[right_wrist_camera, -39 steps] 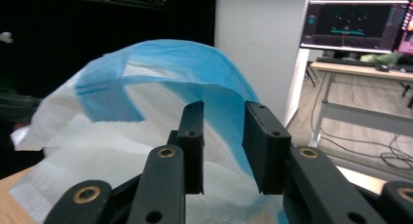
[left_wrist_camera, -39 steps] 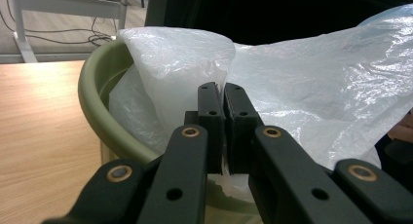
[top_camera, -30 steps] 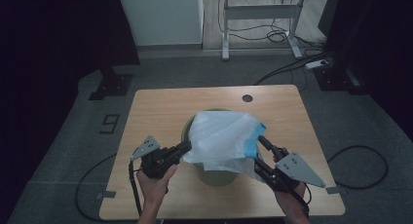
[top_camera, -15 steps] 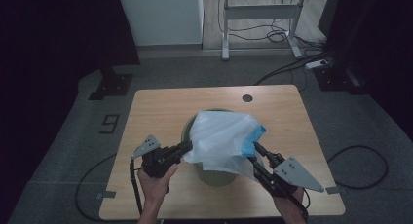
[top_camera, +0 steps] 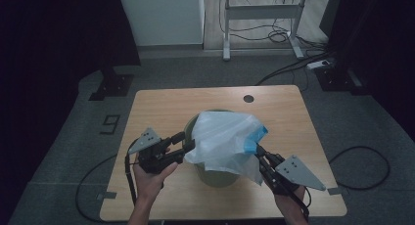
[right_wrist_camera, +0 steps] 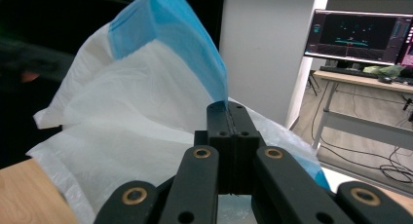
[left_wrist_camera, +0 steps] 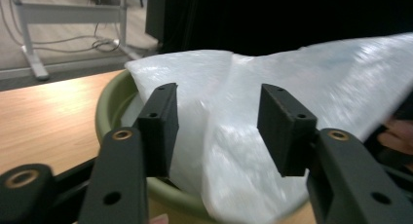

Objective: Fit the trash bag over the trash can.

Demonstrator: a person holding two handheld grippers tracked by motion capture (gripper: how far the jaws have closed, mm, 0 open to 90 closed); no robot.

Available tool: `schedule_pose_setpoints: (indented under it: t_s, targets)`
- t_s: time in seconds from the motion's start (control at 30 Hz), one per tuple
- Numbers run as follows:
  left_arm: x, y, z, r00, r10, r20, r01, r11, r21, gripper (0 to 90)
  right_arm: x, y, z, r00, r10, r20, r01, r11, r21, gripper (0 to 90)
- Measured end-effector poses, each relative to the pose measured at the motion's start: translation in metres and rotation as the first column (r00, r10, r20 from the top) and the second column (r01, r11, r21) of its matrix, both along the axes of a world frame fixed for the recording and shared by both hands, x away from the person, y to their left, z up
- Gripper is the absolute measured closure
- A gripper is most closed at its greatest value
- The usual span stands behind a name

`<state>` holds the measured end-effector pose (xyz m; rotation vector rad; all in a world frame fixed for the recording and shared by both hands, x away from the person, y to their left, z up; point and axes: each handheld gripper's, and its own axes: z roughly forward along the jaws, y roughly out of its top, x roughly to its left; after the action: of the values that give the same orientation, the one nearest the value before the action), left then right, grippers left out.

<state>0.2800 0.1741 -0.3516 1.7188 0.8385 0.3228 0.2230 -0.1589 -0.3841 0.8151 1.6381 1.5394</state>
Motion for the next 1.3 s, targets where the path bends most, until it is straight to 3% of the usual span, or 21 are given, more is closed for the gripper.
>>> schedule_pose_setpoints:
  t_s: [0.13,0.3,0.4,0.5,0.6,0.7,0.77,0.83,1.03,1.17,1.3]
  targets:
    - [0.021,-0.012,0.002,0.9991,-0.015,-0.04,0.018,0.9968,0.077,45.7,0.0,0.002,-0.002,1.0,0.009,-0.004,-0.009,1.0,-0.004,88.8]
    - [0.034,-0.026,-0.003,0.9969,-0.033,-0.072,0.043,0.9871,0.154,44.5,-0.001,0.002,-0.002,0.9999,0.016,0.001,-0.016,0.9999,-0.005,88.7]
    - [0.035,-0.032,-0.006,0.9978,-0.025,-0.062,0.036,0.9827,0.181,57.5,-0.003,0.002,-0.002,0.9998,0.021,0.003,-0.021,0.9998,-0.007,88.7]
    - [0.034,-0.034,-0.009,0.998,-0.025,-0.059,0.035,0.9836,0.177,74.3,-0.005,0.002,-0.002,0.9997,0.022,0.004,-0.022,0.9997,-0.009,88.7]
    - [0.033,-0.034,-0.011,0.9989,-0.015,-0.044,0.023,0.9851,0.171,85.4,-0.007,0.003,-0.004,0.9997,0.024,0.009,-0.024,0.9995,-0.018,88.7]
    - [0.03,-0.029,-0.012,0.9999,0.0,-0.013,0.001,0.9919,0.127,88.9,-0.01,0.003,-0.006,0.9994,0.032,0.011,-0.032,0.9992,-0.024,88.6]
    - [0.028,-0.022,-0.012,1.0,0.009,0.004,-0.009,0.9982,0.06,89.4,-0.012,0.003,-0.009,0.9991,0.04,0.011,-0.04,0.9988,-0.028,88.5]
    - [0.026,-0.014,-0.012,0.9996,0.022,0.017,-0.022,0.9997,-0.003,89.6,-0.015,0.004,-0.014,0.9989,0.047,0.006,-0.046,0.9984,-0.034,88.5]
    - [0.018,0.004,-0.017,0.9973,0.056,0.048,-0.05,0.9917,-0.119,89.6,-0.017,0.006,-0.03,0.9982,0.05,-0.033,-0.051,0.998,-0.036,88.8]
    - [0.016,0.015,-0.021,0.9951,0.079,0.06,-0.066,0.9802,-0.187,89.5,-0.016,0.007,-0.037,0.9973,0.051,-0.054,-0.053,0.9978,-0.041,88.8]
    - [0.015,0.024,-0.025,0.9947,0.09,0.051,-0.076,0.9718,-0.223,89.5,-0.018,0.007,-0.042,0.9965,0.054,-0.064,-0.057,0.9971,-0.05,88.8]
